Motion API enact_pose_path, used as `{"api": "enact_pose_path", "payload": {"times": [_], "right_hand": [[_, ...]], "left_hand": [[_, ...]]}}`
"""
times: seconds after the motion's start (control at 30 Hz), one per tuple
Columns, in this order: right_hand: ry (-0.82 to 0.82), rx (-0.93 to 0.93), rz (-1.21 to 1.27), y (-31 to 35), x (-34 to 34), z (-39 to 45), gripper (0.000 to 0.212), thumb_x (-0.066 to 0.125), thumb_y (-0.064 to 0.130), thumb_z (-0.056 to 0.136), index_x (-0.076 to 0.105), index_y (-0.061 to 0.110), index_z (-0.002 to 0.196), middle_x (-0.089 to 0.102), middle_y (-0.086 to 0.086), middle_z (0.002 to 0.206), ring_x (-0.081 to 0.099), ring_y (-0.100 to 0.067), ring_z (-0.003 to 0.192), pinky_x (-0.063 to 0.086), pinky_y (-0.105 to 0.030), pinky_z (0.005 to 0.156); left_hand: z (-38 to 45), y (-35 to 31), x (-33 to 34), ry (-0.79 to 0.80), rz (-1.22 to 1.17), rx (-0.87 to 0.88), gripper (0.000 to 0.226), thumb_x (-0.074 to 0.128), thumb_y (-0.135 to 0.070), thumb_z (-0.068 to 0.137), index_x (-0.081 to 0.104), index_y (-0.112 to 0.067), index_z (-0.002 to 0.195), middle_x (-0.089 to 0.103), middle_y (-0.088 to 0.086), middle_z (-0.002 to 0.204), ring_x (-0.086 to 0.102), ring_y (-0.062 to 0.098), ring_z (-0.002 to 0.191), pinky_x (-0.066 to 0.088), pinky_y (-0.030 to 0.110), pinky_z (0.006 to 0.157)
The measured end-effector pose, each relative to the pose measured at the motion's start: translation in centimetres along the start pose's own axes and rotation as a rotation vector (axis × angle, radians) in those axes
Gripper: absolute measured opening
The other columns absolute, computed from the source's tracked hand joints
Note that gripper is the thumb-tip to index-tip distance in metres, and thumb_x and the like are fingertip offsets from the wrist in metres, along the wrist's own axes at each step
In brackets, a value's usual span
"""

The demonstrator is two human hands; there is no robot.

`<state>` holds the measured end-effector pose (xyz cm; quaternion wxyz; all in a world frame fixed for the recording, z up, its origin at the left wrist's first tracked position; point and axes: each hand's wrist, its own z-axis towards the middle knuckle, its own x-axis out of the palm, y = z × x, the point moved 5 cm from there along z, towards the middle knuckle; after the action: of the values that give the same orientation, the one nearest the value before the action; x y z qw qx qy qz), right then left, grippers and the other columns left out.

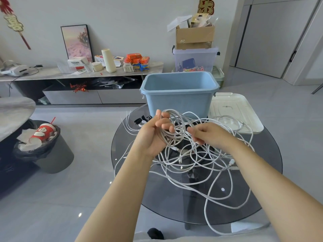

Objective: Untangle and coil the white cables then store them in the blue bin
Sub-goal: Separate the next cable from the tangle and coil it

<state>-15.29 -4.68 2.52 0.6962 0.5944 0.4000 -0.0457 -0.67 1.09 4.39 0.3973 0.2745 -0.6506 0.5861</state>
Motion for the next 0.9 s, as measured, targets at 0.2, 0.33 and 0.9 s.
{"api": "enact_pose_path", "payload": {"times": [0.2,0.33,0.9], "right_hand": [[0.273,0.112,-0.325,-0.5,2.3,-0.8,0.030,0.052,0.046,0.092,0.067,0.024,0.078,0.069,0.002,0.086,0.064,-0.018,0.082,0.046,-0.028,0.077],[0.311,0.037,-0.410,1.5,3.4,-1.6,0.025,0.054,0.040,0.092,0.059,0.019,0.081,0.068,0.002,0.083,0.065,-0.018,0.077,0.048,-0.029,0.071],[-0.284,-0.412,-0.653,4.5,-1.1,-1.7,0.026,0.063,0.047,0.083,0.066,0.021,0.080,0.060,0.005,0.089,0.050,-0.019,0.089,0.033,-0.033,0.080]], "left_hand": [[0.2,-1.4,-1.0,-0.195,-0.046,0.266,0.039,0.024,-0.022,0.105,0.053,-0.006,0.084,0.069,0.000,0.069,0.072,0.018,0.076,0.056,0.042,0.082],[0.4,-1.7,-1.9,-0.305,0.169,0.339,0.032,0.025,-0.016,0.105,0.050,-0.007,0.086,0.073,0.007,0.090,0.070,0.022,0.089,0.049,0.042,0.093],[0.3,-0.4,-0.2,-0.264,1.756,0.129,0.036,0.045,-0.028,0.098,0.033,-0.016,0.066,0.044,-0.003,0.064,0.040,0.016,0.062,0.036,0.033,0.066]]}}
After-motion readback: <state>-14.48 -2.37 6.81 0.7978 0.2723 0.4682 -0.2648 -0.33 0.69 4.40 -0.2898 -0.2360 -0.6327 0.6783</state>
